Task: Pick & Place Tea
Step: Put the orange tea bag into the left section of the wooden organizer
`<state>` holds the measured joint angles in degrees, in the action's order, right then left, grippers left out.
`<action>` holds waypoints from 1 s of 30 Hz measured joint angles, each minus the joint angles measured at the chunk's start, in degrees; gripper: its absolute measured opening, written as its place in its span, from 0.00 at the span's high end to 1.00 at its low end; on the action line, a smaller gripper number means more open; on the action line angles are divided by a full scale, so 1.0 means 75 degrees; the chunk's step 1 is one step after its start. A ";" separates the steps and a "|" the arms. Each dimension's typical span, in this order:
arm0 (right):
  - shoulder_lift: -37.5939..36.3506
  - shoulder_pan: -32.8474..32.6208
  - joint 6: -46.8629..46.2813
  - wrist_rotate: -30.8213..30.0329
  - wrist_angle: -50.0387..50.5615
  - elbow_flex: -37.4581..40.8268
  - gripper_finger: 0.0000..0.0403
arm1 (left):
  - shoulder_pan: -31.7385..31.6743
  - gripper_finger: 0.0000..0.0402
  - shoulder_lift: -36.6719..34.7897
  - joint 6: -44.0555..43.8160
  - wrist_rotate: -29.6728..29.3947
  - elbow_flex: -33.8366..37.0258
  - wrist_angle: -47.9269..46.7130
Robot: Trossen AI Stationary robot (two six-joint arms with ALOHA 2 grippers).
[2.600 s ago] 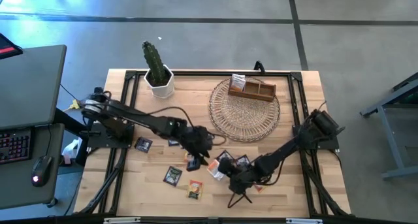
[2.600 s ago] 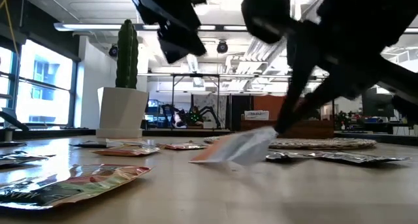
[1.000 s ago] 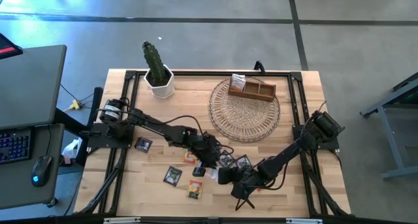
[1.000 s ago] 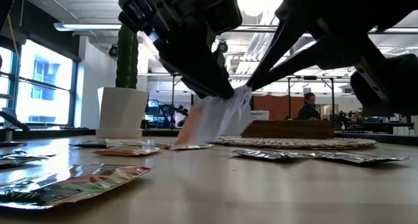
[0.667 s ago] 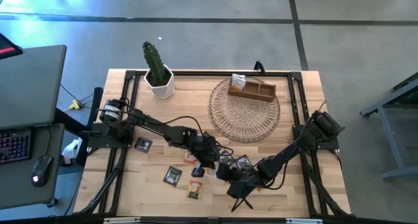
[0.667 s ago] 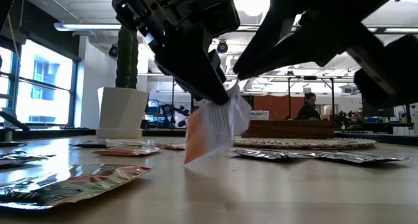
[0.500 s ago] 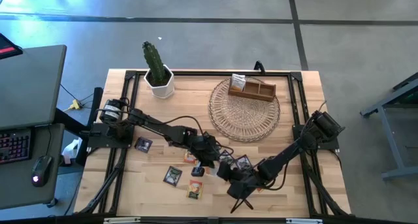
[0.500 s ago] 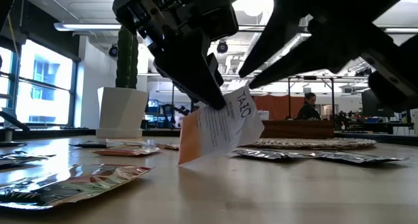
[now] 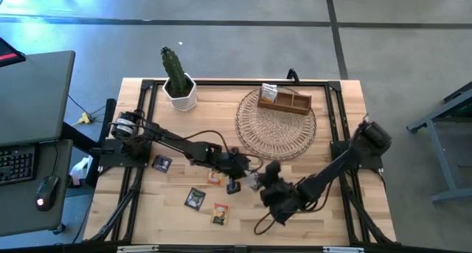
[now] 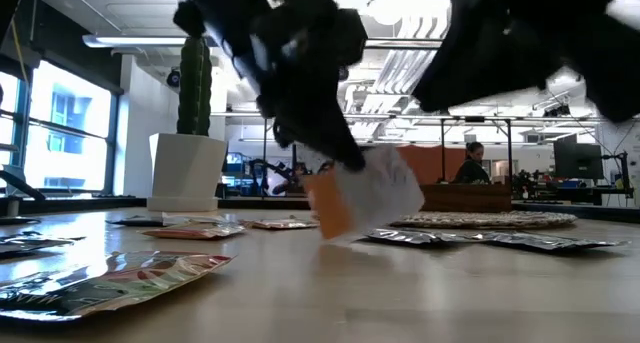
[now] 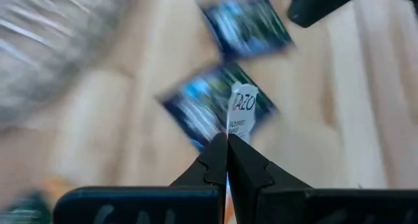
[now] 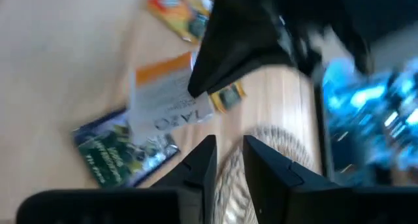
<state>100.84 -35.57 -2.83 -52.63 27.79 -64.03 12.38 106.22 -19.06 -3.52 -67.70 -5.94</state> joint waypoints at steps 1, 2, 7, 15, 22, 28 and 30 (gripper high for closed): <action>-0.0292 0.0110 -0.0416 0.0170 0.0314 0.0000 0.83 | 0.0003 1.00 -0.0133 -0.0053 -0.0383 0.0000 0.0010; -0.0581 0.0226 -0.0758 0.0401 0.0594 0.0001 0.83 | 0.0008 1.00 -0.0271 -0.0124 -0.0805 0.0000 -0.0013; -0.2200 0.0652 -0.1178 0.0818 0.0618 0.0728 0.84 | 0.0106 1.00 -0.0952 0.0157 -0.2537 -0.0003 0.0063; -0.4316 0.1922 -0.0051 0.3195 -0.5053 0.3980 0.76 | 0.0102 1.00 -0.1330 0.0707 -0.2593 0.0003 0.0380; -0.4363 0.2570 0.0979 0.3889 -0.8849 0.5562 0.67 | -0.0024 1.00 -0.1330 0.0920 -0.2579 -0.0003 0.0753; -0.4302 0.2707 0.0376 0.4244 -0.8575 0.5659 0.62 | -0.0365 1.00 -0.1330 0.0938 -0.2373 -0.0003 0.0782; -0.4305 0.2714 0.0248 0.4275 -0.8613 0.5650 0.60 | -0.0475 1.00 -0.1330 0.0938 -0.2123 -0.0003 0.0789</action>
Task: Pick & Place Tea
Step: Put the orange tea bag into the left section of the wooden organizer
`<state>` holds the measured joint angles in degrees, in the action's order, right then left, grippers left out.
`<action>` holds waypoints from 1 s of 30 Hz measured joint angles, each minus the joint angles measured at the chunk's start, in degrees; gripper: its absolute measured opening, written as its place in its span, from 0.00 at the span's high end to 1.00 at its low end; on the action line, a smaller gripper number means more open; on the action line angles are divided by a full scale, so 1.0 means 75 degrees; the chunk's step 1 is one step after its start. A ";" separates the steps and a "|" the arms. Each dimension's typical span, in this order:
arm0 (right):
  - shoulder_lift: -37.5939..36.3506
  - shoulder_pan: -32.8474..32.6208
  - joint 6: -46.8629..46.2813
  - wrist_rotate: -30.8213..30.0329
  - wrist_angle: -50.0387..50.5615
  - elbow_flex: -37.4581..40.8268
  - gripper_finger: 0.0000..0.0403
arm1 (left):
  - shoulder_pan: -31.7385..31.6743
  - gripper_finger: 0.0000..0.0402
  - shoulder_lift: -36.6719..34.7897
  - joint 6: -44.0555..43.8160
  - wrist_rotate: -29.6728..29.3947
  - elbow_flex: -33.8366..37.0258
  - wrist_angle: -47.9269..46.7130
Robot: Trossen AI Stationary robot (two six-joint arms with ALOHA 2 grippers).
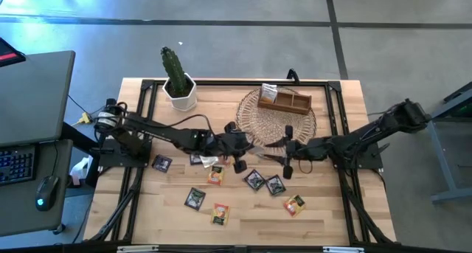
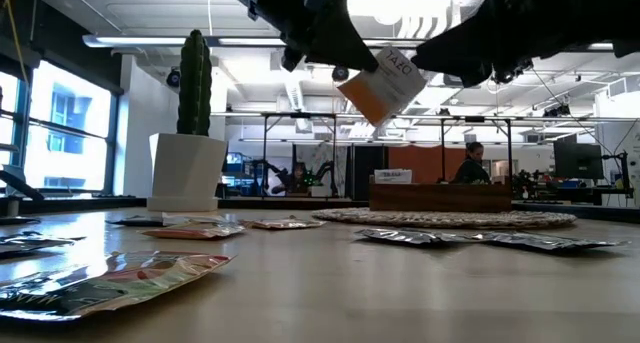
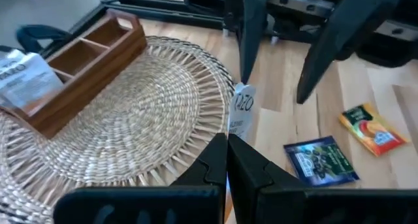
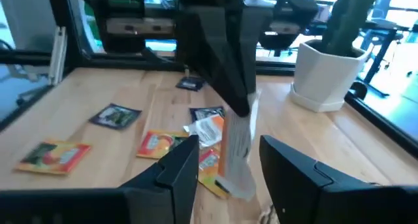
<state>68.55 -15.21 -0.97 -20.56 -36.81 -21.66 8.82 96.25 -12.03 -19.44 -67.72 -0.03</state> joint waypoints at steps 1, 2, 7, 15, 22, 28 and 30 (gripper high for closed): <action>0.0001 0.0027 -0.0110 -0.0010 0.0006 -0.0002 0.60 | -0.0044 1.00 0.0000 0.0000 0.0109 0.0000 0.0001; 0.0003 0.0056 -0.0249 -0.0048 0.0028 -0.0002 0.60 | -0.0080 1.00 0.0000 0.0000 0.0153 0.0000 0.0006; 0.0006 0.0268 -0.0530 -0.0451 0.0150 -0.0002 0.60 | -0.0131 1.00 0.0000 0.0029 0.0199 0.0000 0.0035; 0.0006 0.0629 -0.0896 0.0341 0.0100 -0.0002 0.60 | -0.0128 1.00 0.0002 0.0299 0.0266 0.0000 0.0281; 0.0009 0.0747 -0.1215 0.0473 0.0096 -0.0002 0.65 | -0.0127 1.00 0.0003 0.0775 0.0259 -0.0003 0.1179; 0.0009 0.0747 -0.0821 0.0392 -0.0080 -0.0002 0.81 | -0.0128 1.00 0.0003 0.0775 -0.0023 -0.0003 0.1223; 0.0009 0.0745 -0.0695 0.0395 -0.0097 -0.0002 0.88 | -0.0128 1.00 0.0003 0.0775 -0.0083 -0.0003 0.1207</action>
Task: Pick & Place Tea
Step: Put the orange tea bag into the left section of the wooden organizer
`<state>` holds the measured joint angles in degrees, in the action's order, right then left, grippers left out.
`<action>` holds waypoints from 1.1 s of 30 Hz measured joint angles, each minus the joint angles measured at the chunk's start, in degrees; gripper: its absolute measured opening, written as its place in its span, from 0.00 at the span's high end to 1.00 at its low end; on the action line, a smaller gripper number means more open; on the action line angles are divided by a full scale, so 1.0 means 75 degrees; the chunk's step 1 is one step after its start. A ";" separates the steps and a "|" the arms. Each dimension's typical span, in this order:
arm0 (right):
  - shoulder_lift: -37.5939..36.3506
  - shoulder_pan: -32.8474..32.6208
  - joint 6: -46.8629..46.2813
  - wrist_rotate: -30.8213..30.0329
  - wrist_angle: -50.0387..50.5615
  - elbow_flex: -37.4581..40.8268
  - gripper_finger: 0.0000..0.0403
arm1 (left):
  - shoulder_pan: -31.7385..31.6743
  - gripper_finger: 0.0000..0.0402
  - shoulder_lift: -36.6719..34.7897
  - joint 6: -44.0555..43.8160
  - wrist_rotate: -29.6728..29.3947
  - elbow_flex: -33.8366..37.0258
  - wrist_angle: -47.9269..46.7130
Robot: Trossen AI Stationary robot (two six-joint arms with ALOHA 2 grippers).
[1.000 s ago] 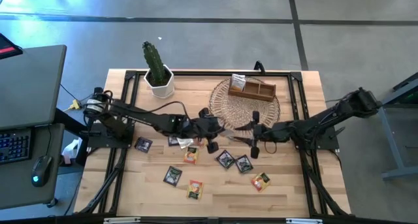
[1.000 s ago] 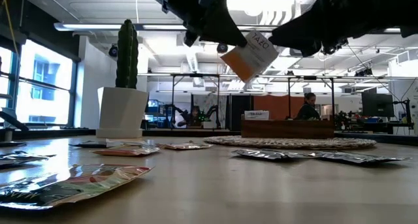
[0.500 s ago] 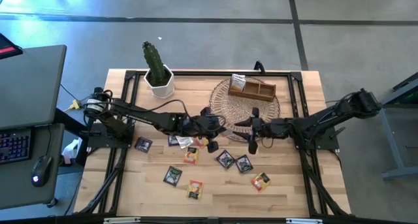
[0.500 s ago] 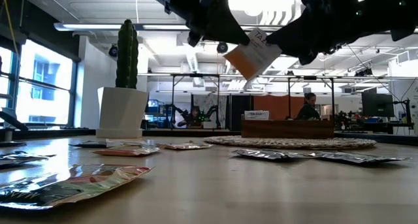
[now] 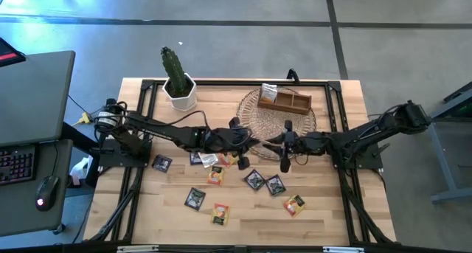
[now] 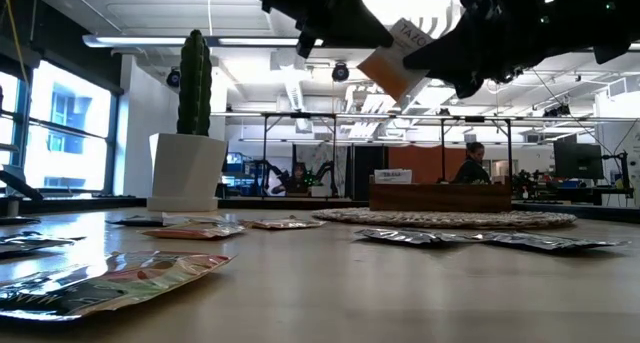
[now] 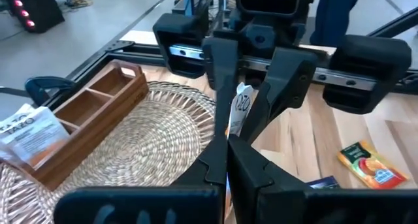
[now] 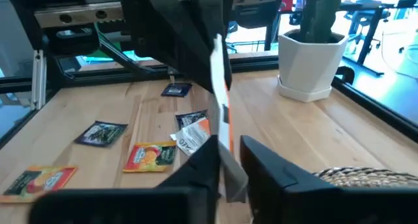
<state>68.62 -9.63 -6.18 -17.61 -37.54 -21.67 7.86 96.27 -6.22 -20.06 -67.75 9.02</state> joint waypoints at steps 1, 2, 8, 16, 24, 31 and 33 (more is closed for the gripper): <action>0.0000 0.0000 0.0015 0.0000 0.0000 0.0000 0.91 | 0.0000 1.00 0.0000 0.0000 -0.0050 0.0000 -0.0016; 0.0000 0.0000 0.0028 0.0000 0.0003 0.0000 0.95 | 0.0000 1.00 0.0000 0.0000 -0.0125 0.0000 -0.0031; 0.0000 0.0003 0.0022 0.0031 0.0083 -0.0003 0.96 | 0.0003 0.95 0.0000 0.0231 -0.0529 -0.0003 -0.0219; 0.0000 0.0041 0.0198 -0.0723 0.0244 -0.0003 0.98 | 0.0000 0.74 0.0000 0.0198 -0.0843 -0.0003 -0.0818; 0.0000 0.1338 0.1346 -0.2253 0.0678 -0.0090 0.99 | 0.0103 0.61 -0.0230 -0.0020 -0.1536 0.0006 -0.1663; 0.0102 0.3718 0.1103 -0.0389 0.4824 -0.2061 1.00 | 0.0154 0.65 -0.0666 -0.0035 -0.1491 -0.0029 -0.1655; 0.0220 0.4363 0.1474 0.0186 0.5419 -0.2618 1.00 | 0.0154 0.66 -0.0876 -0.0021 -0.1596 0.0011 -0.1970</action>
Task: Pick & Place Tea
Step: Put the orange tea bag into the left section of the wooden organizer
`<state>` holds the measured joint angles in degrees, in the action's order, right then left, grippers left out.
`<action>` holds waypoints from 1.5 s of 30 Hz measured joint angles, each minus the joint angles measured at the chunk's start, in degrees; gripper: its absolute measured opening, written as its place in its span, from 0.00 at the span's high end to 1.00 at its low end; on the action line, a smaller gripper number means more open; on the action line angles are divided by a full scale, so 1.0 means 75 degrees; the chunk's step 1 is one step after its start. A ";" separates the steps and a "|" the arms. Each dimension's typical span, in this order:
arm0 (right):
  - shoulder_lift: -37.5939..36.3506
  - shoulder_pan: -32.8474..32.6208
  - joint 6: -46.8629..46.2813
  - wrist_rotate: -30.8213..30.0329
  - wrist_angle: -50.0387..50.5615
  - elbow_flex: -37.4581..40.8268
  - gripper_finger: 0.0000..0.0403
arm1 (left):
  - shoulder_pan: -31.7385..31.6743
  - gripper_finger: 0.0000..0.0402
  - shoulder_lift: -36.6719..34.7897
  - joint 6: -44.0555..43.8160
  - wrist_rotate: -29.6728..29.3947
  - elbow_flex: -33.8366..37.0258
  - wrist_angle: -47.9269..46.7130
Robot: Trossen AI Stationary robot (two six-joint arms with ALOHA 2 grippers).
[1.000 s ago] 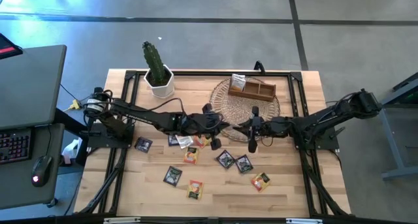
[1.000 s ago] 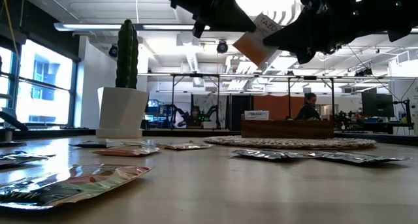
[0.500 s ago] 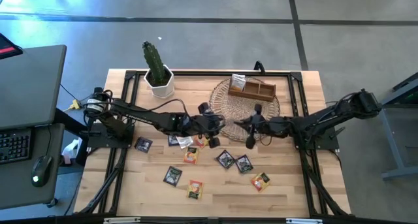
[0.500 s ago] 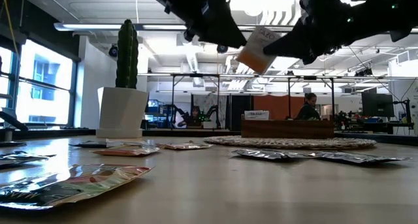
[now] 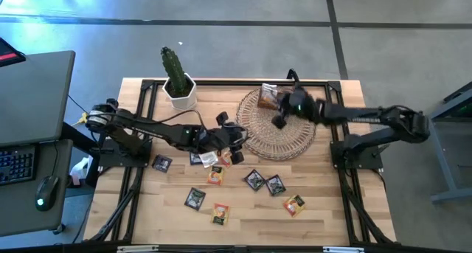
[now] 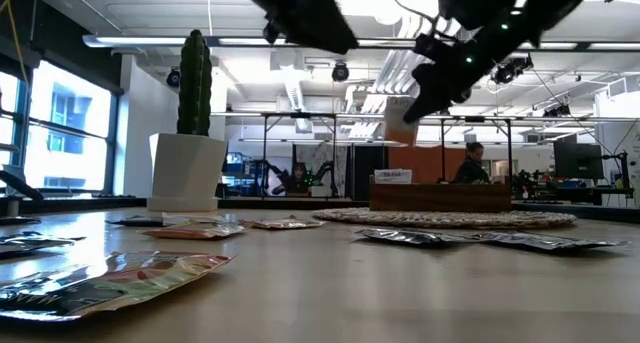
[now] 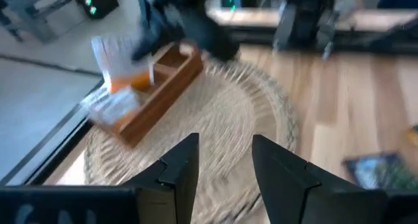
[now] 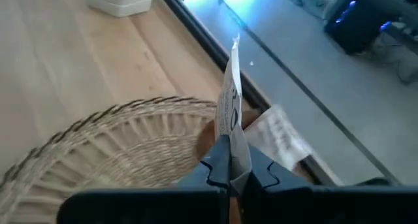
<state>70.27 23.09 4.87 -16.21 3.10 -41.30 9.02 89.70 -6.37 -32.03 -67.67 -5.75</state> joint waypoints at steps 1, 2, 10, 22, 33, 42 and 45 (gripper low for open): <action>0.0086 0.0285 0.0187 0.0380 0.0181 -0.0224 1.00 | -0.0003 0.66 -0.0136 0.0007 -0.0060 0.0013 -0.0148; 0.0204 0.0558 0.0317 0.0737 0.0295 -0.0403 1.00 | 0.0000 0.66 -0.0214 0.0010 -0.0076 -0.0013 -0.0096; 0.1849 0.1532 0.1306 0.1764 0.0433 -0.0954 1.00 | -0.0003 0.66 -0.0491 0.0070 -0.0272 -0.0042 -0.0700; 0.3107 0.1940 0.2040 0.1611 0.0280 -0.1404 0.99 | -0.0006 0.66 -0.0453 0.0066 -0.0691 -0.0014 -0.1154; 0.3092 0.1927 0.2291 0.1173 0.0299 -0.1404 0.79 | -0.0006 0.66 -0.0453 0.0012 -0.0688 -0.0014 -0.1308; 0.2167 0.1410 0.2814 -0.0230 0.0533 -0.1401 0.73 | -0.0006 0.66 -0.1503 -0.0715 -0.0105 -0.0063 -0.2091; 0.1606 0.1210 0.2538 -0.0044 0.0886 -0.1401 0.73 | 0.0000 0.66 -0.2167 -0.0995 -0.0188 0.0007 -0.3157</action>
<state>82.32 32.17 23.91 -16.54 9.75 -51.81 9.02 73.45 -13.84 -33.44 -67.61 -29.43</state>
